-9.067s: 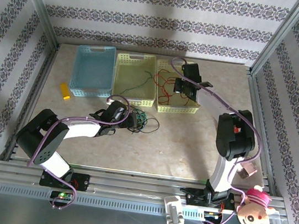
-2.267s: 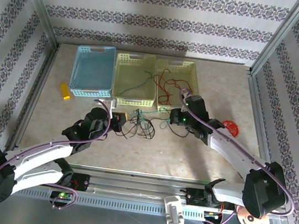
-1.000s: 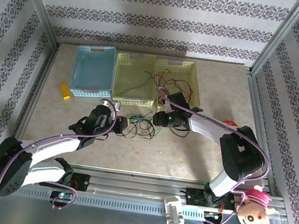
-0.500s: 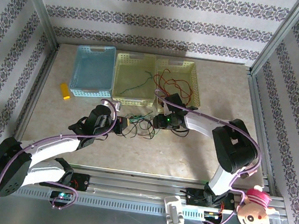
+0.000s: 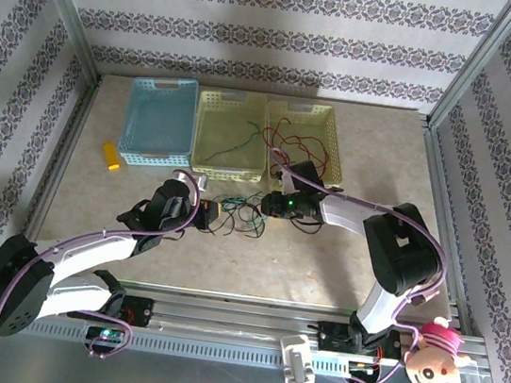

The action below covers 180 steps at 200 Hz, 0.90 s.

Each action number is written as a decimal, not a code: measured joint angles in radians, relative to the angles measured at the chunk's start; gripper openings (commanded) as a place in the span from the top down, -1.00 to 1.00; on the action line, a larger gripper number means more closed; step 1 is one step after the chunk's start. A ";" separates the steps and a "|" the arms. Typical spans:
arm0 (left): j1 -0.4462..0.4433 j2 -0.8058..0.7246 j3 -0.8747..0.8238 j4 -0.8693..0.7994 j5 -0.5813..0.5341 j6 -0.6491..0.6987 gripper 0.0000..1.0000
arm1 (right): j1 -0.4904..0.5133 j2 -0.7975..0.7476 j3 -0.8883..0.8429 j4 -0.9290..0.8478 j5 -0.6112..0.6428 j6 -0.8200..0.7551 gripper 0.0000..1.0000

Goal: Untangle the cables

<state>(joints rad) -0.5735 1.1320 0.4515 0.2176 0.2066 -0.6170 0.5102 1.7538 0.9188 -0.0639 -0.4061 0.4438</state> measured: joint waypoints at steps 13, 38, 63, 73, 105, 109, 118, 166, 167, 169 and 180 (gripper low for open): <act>0.000 0.000 0.000 0.000 0.000 0.000 1.00 | 0.000 -0.015 -0.014 0.013 -0.008 0.002 0.80; 0.000 0.000 0.000 0.000 0.001 0.000 1.00 | 0.000 -0.062 -0.042 0.028 -0.003 0.007 0.97; 0.000 0.003 0.000 0.000 0.003 0.000 0.72 | 0.000 -0.117 -0.064 0.036 0.022 0.010 1.00; 0.000 0.008 0.000 0.000 0.003 0.000 0.66 | 0.000 -0.143 -0.071 0.036 0.037 0.010 1.00; 0.000 0.028 0.000 0.000 0.003 -0.008 -0.40 | 0.000 -0.254 -0.085 0.031 0.104 0.005 1.00; 0.000 0.031 0.000 0.000 0.002 -0.007 -0.47 | 0.000 -0.271 -0.087 0.030 0.120 0.004 1.00; 0.000 0.035 0.000 0.000 0.000 -0.011 -0.61 | 0.003 -0.305 -0.088 0.027 0.152 -0.002 1.00; 0.000 0.038 0.000 0.001 -0.034 -0.026 -0.91 | 0.042 -0.473 -0.088 -0.032 0.447 -0.072 1.00; 0.000 0.038 0.000 0.001 -0.034 -0.026 -0.91 | 0.043 -0.475 -0.088 -0.033 0.453 -0.073 1.00; 0.000 0.038 0.000 0.000 -0.037 -0.027 -0.91 | 0.045 -0.480 -0.088 -0.035 0.468 -0.077 1.00; 0.000 0.035 -0.001 0.000 -0.052 -0.030 -0.91 | 0.051 -0.509 -0.089 -0.046 0.546 -0.092 1.00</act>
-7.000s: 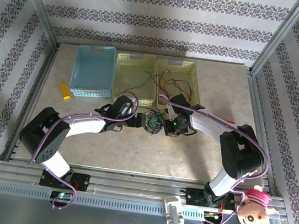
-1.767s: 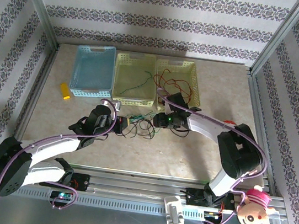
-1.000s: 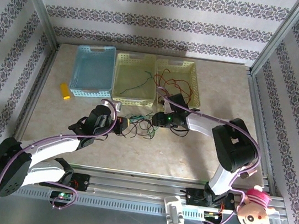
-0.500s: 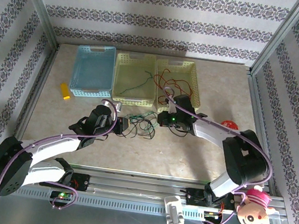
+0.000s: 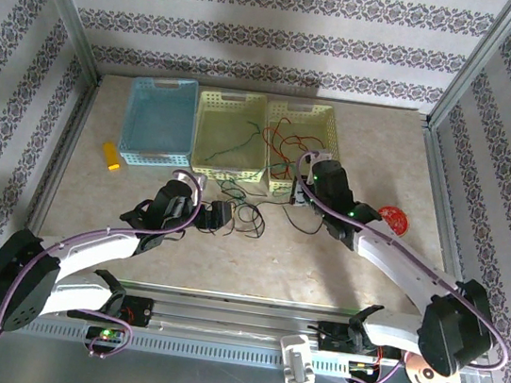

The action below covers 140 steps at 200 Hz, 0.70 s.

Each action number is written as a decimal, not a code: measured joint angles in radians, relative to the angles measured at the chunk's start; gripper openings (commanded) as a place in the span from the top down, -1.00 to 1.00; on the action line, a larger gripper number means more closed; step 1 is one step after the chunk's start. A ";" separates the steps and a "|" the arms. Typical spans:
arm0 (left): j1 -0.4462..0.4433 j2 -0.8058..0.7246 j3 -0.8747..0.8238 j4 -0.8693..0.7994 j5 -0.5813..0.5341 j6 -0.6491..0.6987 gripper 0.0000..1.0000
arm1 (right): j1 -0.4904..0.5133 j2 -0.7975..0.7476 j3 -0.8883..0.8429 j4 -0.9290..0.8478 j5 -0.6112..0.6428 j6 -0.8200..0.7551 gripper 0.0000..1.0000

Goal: Untangle the cables

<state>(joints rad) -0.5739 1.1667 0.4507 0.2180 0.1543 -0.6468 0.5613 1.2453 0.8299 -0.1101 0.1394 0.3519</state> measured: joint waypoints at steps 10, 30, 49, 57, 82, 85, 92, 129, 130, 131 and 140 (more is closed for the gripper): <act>0.000 -0.006 -0.002 0.000 -0.014 -0.004 -0.91 | 0.006 -0.019 -0.001 -0.007 0.064 -0.016 1.00; 0.000 -0.023 -0.011 0.000 -0.048 -0.012 -0.92 | 0.021 -0.048 -0.003 -0.018 0.190 -0.051 1.00; 0.000 -0.042 -0.019 0.000 -0.088 -0.018 -0.92 | 0.046 -0.061 -0.005 -0.024 0.302 -0.082 1.00; 0.000 -0.051 -0.024 -0.001 -0.106 -0.021 -0.92 | 0.056 -0.065 -0.006 -0.028 0.336 -0.092 1.00; 0.000 -0.099 -0.034 -0.030 -0.189 -0.044 -0.93 | 0.059 -0.084 -0.014 -0.027 0.357 -0.106 1.00; 0.000 -0.105 -0.035 -0.036 -0.200 -0.048 -0.93 | 0.059 -0.085 -0.014 -0.027 0.356 -0.107 1.00; 0.000 -0.121 -0.035 -0.055 -0.236 -0.060 -0.94 | 0.059 -0.085 -0.013 -0.023 0.345 -0.108 1.00; 0.000 -0.190 -0.035 -0.166 -0.406 -0.104 -0.95 | 0.058 0.036 0.116 -0.027 0.239 -0.093 1.00; 0.000 -0.192 -0.035 -0.167 -0.408 -0.105 -0.95 | 0.058 0.041 0.121 -0.028 0.236 -0.093 1.00; 0.000 -0.193 -0.035 -0.170 -0.412 -0.106 -0.95 | 0.058 0.045 0.126 -0.027 0.234 -0.092 1.00; 0.000 -0.200 -0.035 -0.185 -0.436 -0.114 -0.95 | 0.058 0.116 0.189 -0.019 0.207 -0.089 1.00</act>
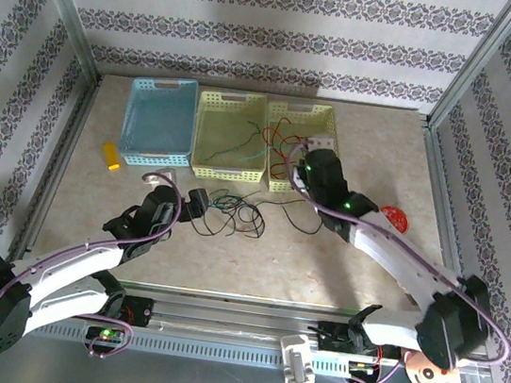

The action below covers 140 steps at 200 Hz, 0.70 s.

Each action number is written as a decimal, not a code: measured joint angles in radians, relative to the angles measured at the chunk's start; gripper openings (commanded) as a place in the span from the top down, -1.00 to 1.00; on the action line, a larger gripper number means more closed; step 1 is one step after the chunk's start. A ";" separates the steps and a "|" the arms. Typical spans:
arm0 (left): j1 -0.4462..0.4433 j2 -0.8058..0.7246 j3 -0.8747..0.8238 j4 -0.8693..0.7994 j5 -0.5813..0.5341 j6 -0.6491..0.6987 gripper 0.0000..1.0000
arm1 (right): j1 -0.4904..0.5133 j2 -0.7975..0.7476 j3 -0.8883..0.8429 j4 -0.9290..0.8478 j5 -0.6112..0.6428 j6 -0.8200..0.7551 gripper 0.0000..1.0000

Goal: Untangle the cables

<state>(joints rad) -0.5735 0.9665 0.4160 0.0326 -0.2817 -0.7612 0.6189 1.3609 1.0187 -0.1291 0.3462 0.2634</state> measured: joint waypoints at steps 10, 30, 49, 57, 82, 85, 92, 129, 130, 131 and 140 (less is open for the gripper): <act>0.000 -0.003 0.000 -0.019 -0.021 -0.007 -0.95 | -0.002 0.080 0.072 0.003 -0.030 0.011 1.00; 0.000 -0.002 0.000 -0.055 -0.043 -0.015 -0.95 | -0.011 0.256 0.221 0.010 -0.086 0.038 1.00; 0.000 0.000 0.001 -0.080 -0.053 -0.022 -0.95 | -0.026 0.422 0.366 0.001 -0.147 0.069 1.00; 0.000 0.000 0.001 -0.086 -0.054 -0.025 -0.96 | -0.035 0.483 0.418 -0.003 -0.174 0.082 0.86; 0.000 0.000 0.006 -0.098 -0.055 -0.024 -0.96 | -0.060 0.604 0.534 -0.031 -0.258 0.132 0.25; 0.000 0.001 0.008 -0.100 -0.055 -0.024 -0.96 | -0.062 0.609 0.539 -0.034 -0.265 0.129 0.22; 0.000 0.003 0.015 -0.103 -0.052 -0.021 -0.97 | -0.066 0.612 0.542 -0.042 -0.276 0.138 0.17; 0.000 0.019 0.048 -0.093 -0.016 0.018 -0.95 | -0.074 0.520 0.464 -0.046 -0.282 0.150 0.13; 0.000 0.021 0.048 -0.093 -0.013 0.021 -0.95 | -0.074 0.512 0.456 -0.045 -0.281 0.150 0.12; 0.000 0.022 0.048 -0.093 -0.012 0.022 -0.95 | -0.074 0.509 0.452 -0.044 -0.281 0.150 0.12; 0.000 0.038 0.052 -0.085 0.011 0.037 -0.94 | -0.074 0.455 0.401 -0.041 -0.280 0.150 0.12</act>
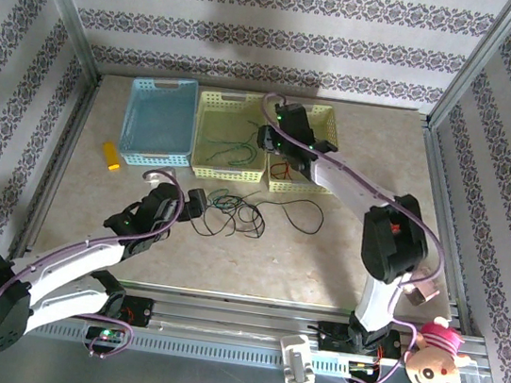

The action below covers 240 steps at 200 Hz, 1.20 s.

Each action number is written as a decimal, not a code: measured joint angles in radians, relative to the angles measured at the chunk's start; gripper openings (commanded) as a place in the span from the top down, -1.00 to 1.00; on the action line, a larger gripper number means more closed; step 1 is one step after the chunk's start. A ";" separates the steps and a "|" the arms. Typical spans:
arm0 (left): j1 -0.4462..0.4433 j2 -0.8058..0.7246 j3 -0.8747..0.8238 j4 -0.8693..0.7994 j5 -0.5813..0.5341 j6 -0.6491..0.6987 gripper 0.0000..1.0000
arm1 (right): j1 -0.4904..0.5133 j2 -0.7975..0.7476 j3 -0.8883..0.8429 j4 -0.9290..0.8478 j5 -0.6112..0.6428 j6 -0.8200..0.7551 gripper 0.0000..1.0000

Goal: Untangle the cables

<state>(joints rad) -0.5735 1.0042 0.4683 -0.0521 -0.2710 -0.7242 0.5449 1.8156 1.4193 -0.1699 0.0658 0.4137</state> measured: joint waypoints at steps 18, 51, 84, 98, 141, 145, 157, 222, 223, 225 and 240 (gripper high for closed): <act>0.000 0.061 0.019 0.021 0.060 0.029 -0.91 | 0.000 -0.127 -0.115 0.015 -0.005 0.000 0.12; 0.000 0.222 0.100 0.054 0.175 0.068 -0.81 | 0.001 -0.320 -0.307 0.034 -0.013 -0.001 0.13; -0.001 0.356 0.198 0.059 0.203 0.085 -0.68 | 0.001 -0.426 -0.470 0.024 -0.015 -0.001 0.14; -0.001 0.396 0.242 0.041 0.188 0.093 -0.61 | 0.001 -0.451 -0.517 0.015 -0.014 -0.001 0.14; -0.001 0.510 0.368 -0.057 0.163 0.135 -0.19 | 0.000 -0.497 -0.578 -0.001 -0.007 -0.001 0.15; -0.001 0.524 0.380 -0.068 0.163 0.138 -0.13 | 0.000 -0.498 -0.578 -0.001 -0.007 -0.001 0.15; -0.001 0.562 0.415 -0.100 0.164 0.153 0.02 | 0.000 -0.499 -0.578 0.000 -0.006 -0.001 0.15; -0.002 0.713 0.540 -0.242 0.159 0.193 0.37 | -0.006 -0.499 -0.578 -0.001 -0.004 -0.001 0.15; -0.002 0.715 0.541 -0.243 0.158 0.193 0.37 | -0.006 -0.499 -0.578 -0.001 -0.004 -0.001 0.15; -0.002 0.718 0.542 -0.248 0.158 0.192 0.38 | -0.006 -0.499 -0.578 -0.001 -0.004 -0.001 0.16; -0.002 0.734 0.547 -0.272 0.149 0.184 0.56 | -0.006 -0.502 -0.578 -0.002 -0.004 -0.001 0.16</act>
<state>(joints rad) -0.5758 1.7378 1.0153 -0.3244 -0.1223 -0.5404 0.5385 1.3132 0.8410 -0.1715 0.0620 0.4126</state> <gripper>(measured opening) 0.285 0.422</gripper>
